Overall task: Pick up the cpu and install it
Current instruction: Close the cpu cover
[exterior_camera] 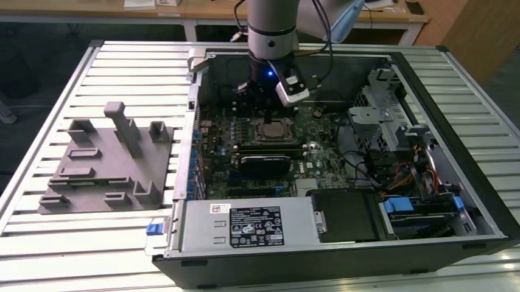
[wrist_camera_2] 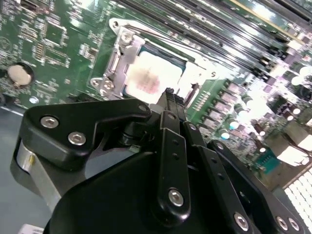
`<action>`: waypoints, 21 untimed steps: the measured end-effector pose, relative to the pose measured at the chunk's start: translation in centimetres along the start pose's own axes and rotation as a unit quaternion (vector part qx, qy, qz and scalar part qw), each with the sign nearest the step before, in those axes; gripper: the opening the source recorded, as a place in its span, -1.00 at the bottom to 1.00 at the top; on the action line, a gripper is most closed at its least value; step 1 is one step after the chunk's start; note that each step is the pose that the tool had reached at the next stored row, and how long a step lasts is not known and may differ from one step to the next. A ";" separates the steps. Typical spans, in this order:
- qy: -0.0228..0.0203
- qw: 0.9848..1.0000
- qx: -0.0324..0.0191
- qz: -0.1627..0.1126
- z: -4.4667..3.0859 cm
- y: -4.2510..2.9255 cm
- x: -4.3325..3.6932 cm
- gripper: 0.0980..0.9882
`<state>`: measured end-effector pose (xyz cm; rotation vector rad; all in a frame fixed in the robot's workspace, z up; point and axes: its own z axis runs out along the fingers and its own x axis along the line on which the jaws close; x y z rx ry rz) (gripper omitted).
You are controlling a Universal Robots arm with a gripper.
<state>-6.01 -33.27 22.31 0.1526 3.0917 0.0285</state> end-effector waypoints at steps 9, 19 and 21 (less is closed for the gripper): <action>0.000 1.000 0.000 0.000 -0.23 0.12 -1.03 -0.98; 0.000 1.000 0.000 0.000 -2.94 0.17 -1.15 -0.98; 0.000 1.000 0.000 0.000 -2.95 0.17 -1.15 -0.98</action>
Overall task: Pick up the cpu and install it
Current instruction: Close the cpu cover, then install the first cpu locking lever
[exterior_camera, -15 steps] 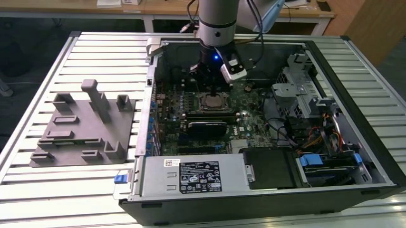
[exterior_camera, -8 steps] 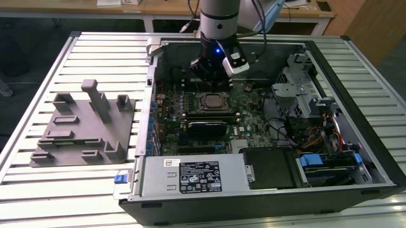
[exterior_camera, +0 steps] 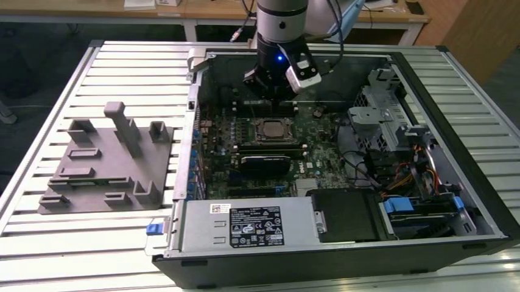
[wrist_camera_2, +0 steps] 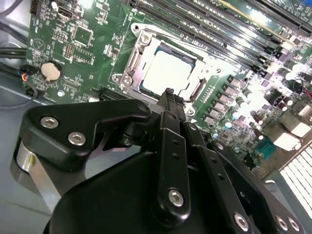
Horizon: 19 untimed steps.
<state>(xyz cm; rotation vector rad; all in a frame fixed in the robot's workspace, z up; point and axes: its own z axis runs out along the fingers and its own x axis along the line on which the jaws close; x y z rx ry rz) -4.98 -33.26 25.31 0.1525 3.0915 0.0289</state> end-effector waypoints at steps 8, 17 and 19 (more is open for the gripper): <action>0.000 1.000 0.000 0.000 -0.02 -0.32 -0.04 -0.98; 0.000 1.000 0.000 0.000 -0.02 -0.34 -0.04 -0.98; 0.000 1.000 0.000 0.000 -0.02 -0.36 0.07 -0.98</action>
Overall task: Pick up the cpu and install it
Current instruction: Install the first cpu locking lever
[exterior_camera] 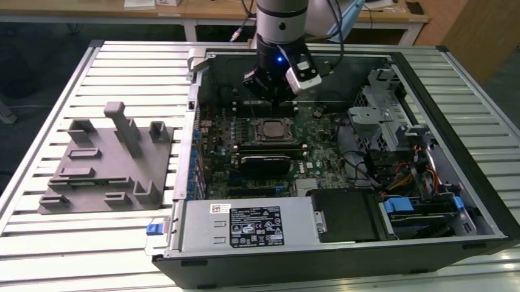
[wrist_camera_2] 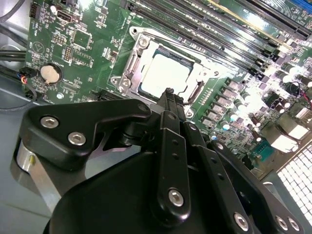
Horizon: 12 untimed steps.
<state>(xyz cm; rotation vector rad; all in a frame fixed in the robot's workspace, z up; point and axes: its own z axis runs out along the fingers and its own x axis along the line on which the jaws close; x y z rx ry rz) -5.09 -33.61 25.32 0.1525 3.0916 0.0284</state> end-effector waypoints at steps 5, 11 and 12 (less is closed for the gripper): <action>0.000 1.000 0.000 0.000 -0.04 -0.07 0.69 -0.98; 0.000 1.000 0.000 0.000 -0.08 -0.16 1.64 -0.98; 0.000 1.000 0.000 0.000 -0.09 -0.17 1.81 -0.98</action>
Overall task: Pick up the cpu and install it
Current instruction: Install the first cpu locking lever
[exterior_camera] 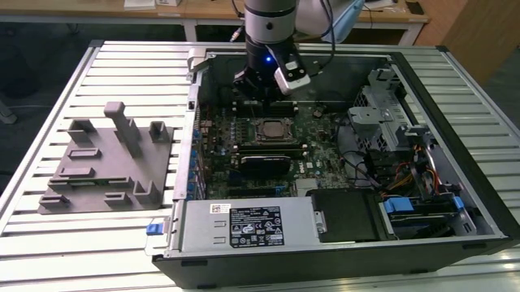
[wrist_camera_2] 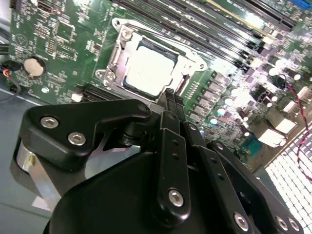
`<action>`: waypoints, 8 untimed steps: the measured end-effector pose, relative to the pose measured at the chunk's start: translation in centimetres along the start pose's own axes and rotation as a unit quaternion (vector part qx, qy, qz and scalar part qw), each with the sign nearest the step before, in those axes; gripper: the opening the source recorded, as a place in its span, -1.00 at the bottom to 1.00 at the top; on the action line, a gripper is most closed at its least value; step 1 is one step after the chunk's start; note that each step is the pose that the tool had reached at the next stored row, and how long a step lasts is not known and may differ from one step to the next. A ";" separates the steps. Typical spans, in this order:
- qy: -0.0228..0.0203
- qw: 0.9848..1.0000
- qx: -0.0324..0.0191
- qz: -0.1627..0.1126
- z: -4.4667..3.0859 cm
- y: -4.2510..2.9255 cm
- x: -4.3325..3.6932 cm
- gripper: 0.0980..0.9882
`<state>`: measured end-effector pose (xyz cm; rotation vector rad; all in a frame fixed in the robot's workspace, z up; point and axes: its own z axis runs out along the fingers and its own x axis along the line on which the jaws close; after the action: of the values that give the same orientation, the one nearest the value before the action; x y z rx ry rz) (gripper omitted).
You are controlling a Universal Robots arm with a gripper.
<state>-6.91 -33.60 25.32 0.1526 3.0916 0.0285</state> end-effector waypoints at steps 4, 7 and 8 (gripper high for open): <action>0.000 1.000 0.000 0.000 -0.03 -0.07 0.66 -0.98; 0.000 1.000 0.000 0.000 -0.05 -0.13 1.11 -0.98; 0.000 1.000 0.000 0.000 -0.06 -0.15 1.26 -0.98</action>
<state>-8.18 -33.62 25.32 0.1526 3.0917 0.0284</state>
